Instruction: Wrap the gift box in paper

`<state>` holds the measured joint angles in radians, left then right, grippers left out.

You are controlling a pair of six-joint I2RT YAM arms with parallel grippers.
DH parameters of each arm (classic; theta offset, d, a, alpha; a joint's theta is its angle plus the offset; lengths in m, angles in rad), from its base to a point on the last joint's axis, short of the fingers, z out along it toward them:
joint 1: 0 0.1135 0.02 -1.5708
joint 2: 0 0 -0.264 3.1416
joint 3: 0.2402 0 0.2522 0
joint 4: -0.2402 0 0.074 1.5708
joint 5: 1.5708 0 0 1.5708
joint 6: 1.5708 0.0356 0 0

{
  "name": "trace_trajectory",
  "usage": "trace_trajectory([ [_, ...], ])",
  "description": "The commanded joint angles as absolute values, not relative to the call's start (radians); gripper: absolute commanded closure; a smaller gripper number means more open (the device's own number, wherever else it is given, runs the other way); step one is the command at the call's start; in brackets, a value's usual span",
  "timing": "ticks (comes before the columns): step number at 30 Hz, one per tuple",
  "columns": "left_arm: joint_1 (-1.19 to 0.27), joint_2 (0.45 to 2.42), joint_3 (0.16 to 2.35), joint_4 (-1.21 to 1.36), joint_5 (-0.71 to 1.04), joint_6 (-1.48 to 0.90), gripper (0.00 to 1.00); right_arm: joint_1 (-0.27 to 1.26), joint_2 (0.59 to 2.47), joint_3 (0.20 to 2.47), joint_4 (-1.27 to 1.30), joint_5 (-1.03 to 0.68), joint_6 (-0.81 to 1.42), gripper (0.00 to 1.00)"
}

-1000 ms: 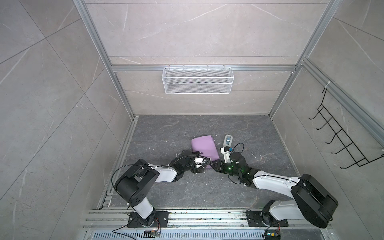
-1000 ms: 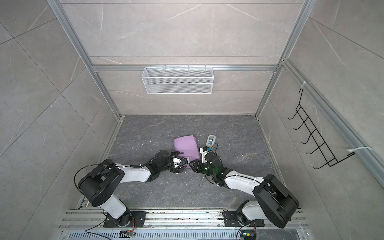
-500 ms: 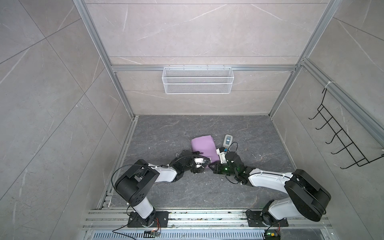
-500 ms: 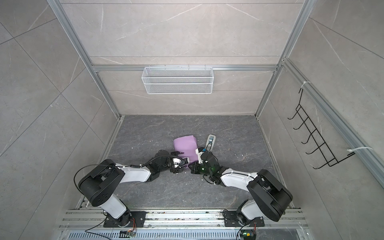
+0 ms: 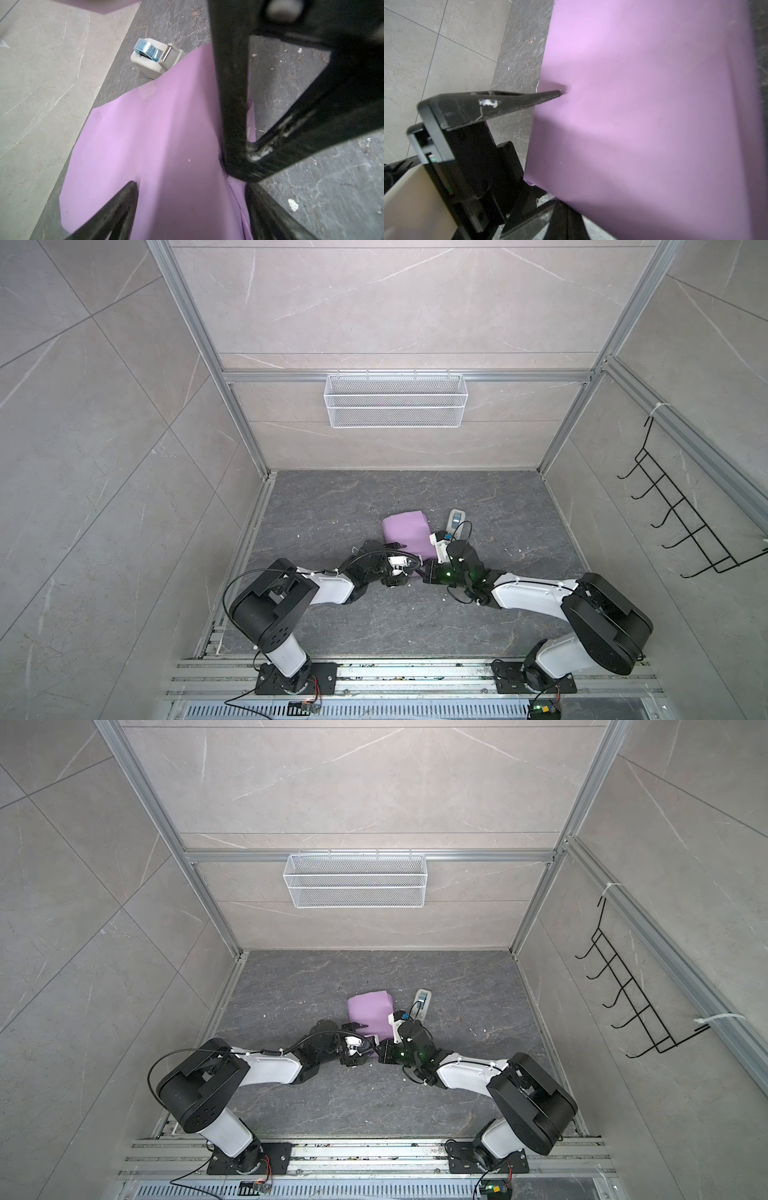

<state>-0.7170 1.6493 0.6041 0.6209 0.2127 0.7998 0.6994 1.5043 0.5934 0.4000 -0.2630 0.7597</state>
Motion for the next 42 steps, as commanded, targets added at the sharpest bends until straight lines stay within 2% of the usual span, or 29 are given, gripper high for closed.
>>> trace_trajectory([
  [1,-0.712,1.651,0.614,0.560,0.245,0.776,0.18,0.704,1.517,0.625,0.482,-0.283,0.777,0.98],
  [20,-0.712,1.651,0.614,0.560,0.247,0.775,0.18,0.694,1.434,0.506,0.498,-0.259,0.764,0.98],
  [30,-0.712,1.652,0.618,0.557,0.248,0.775,0.18,0.696,1.509,0.537,0.535,-0.257,0.728,0.99],
  [42,-0.712,1.652,0.617,0.557,0.250,0.773,0.18,0.695,1.554,0.519,0.530,-0.163,0.694,1.00],
])
